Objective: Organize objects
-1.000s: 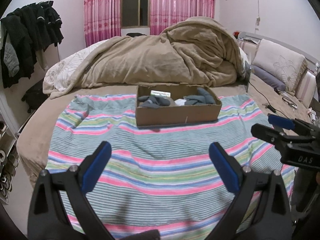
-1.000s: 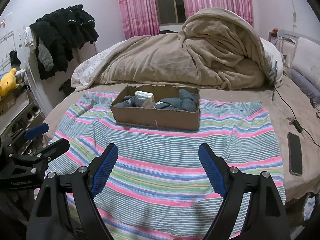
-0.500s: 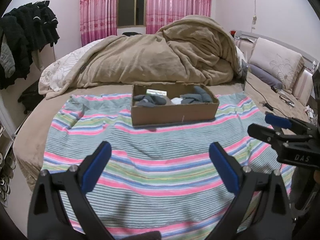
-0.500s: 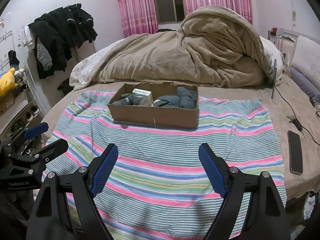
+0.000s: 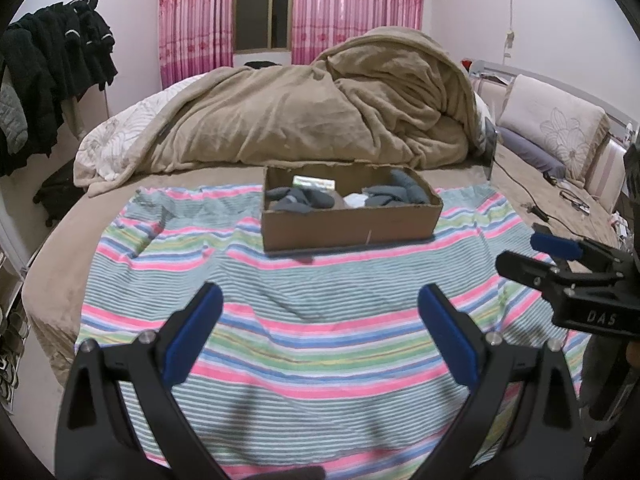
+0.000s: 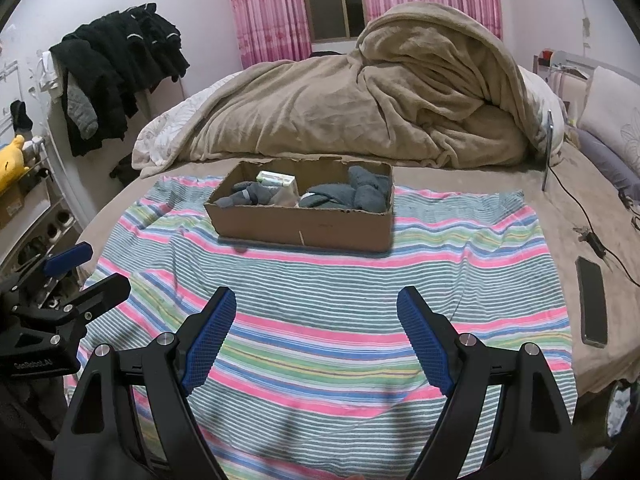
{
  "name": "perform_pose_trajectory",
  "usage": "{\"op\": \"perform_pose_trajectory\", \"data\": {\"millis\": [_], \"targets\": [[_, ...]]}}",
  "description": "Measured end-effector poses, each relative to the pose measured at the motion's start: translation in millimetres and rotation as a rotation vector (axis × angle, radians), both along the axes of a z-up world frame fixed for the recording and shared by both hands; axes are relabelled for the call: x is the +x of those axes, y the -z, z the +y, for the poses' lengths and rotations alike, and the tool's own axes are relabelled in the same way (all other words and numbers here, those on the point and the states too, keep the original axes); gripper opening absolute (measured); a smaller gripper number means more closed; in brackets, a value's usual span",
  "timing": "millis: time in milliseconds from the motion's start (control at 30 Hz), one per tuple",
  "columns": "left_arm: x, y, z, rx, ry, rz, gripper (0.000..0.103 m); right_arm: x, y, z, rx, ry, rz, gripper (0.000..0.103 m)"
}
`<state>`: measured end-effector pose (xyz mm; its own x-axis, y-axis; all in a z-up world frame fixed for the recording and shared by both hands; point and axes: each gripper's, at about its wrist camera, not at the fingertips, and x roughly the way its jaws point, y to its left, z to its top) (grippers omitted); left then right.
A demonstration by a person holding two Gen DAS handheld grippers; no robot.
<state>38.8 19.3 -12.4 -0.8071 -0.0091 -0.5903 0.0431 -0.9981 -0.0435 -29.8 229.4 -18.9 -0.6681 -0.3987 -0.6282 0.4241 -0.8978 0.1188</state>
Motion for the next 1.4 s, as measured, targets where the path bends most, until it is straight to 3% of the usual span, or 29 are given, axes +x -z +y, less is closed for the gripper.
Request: {"op": "perform_pose_trajectory", "data": {"millis": [1400], "targets": [[-13,12,-12,0.038,0.014,-0.012,0.099,-18,11,-10,0.017,-0.012,-0.013,0.085]]}}
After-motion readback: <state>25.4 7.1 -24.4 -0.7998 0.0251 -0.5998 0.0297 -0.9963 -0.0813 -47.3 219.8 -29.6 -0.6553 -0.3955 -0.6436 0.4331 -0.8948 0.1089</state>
